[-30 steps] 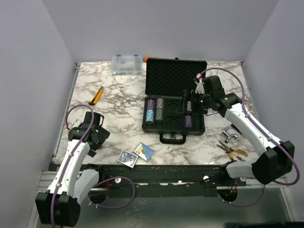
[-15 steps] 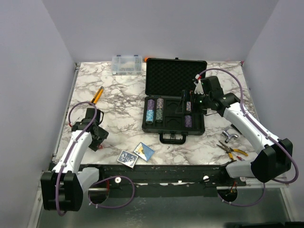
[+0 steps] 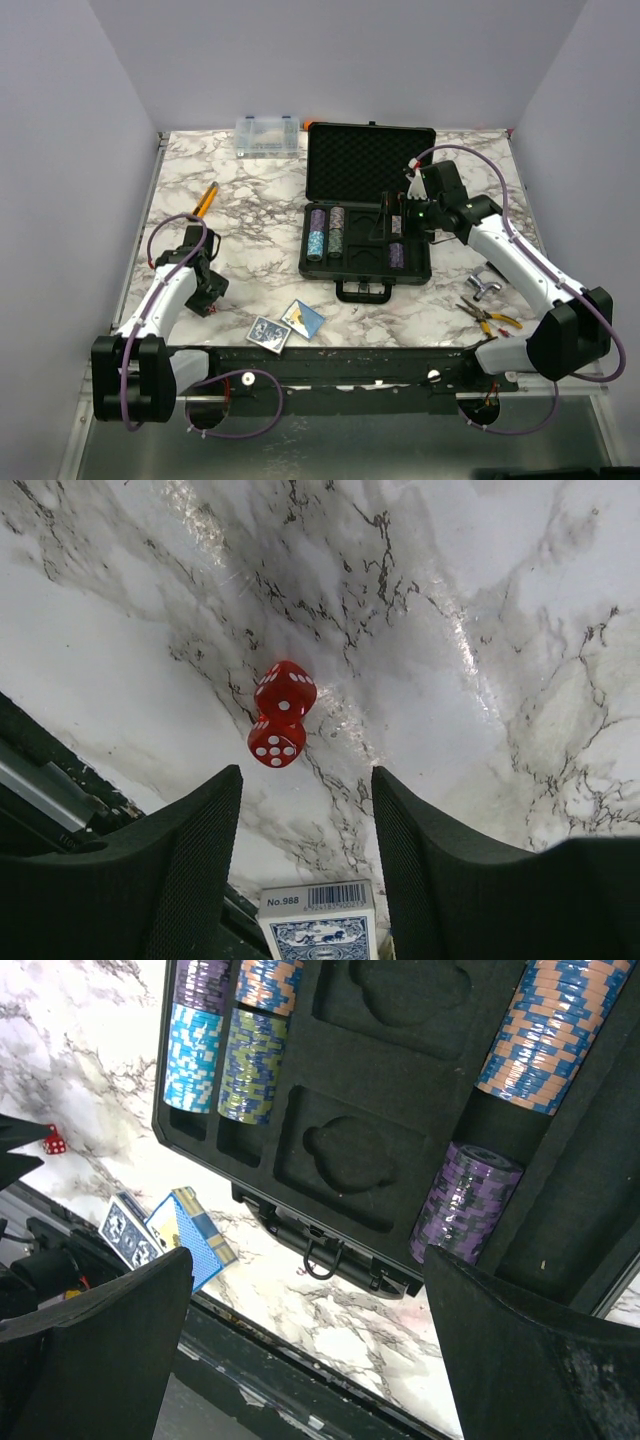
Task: Pack up texas hold em set
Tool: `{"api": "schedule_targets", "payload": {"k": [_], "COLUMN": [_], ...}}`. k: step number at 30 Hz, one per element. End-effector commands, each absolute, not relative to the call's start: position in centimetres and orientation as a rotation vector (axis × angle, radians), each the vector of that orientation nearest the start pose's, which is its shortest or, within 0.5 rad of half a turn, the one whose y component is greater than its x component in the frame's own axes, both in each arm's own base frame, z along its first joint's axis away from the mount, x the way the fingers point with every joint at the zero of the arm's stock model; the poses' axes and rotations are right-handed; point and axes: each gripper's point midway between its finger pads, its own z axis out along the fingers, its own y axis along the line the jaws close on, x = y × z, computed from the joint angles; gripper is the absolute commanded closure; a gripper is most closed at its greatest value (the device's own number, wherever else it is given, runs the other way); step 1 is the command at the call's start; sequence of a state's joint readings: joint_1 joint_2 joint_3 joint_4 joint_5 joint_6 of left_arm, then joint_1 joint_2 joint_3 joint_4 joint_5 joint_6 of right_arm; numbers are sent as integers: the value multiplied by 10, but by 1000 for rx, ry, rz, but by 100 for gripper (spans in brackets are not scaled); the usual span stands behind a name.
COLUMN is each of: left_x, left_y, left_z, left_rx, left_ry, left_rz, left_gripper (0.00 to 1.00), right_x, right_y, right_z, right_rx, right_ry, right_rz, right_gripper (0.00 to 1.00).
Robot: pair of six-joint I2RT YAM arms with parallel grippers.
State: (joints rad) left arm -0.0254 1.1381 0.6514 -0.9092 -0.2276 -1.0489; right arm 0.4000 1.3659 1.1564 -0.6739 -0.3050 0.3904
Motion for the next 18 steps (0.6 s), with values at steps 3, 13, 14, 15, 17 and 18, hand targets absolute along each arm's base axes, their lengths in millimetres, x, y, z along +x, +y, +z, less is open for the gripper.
{"api": "schedule_targets", "payload": {"k": [3,13,14,15,17,18], "left_x": [185,167,164,162,159,160], "left_y": [1,5,6,6,6,6], "left_z": [32,27,26,26,22,22], "left_rx": [-1499,-1573,-1580,-1588,-1600,-1598], "left_ry": [2437,2414,2416,2413,2412,2408], "left_rz": [129,190,204,215,219,212], "left_gripper": [48,51,51,51,51,51], "right_x": [286,285,285,285,285,285], "right_y": [194,191,192,192,192,192], "right_z": [171,175,175,175,174,174], "right_rx": [-196,-205,-204,-204,-201,-200], "right_ry": [2534,2536,2537,2539,2541,2540], "right_rz": [692,672,675,675,675,676], "right_gripper": [0,0,0,0,0,0]}}
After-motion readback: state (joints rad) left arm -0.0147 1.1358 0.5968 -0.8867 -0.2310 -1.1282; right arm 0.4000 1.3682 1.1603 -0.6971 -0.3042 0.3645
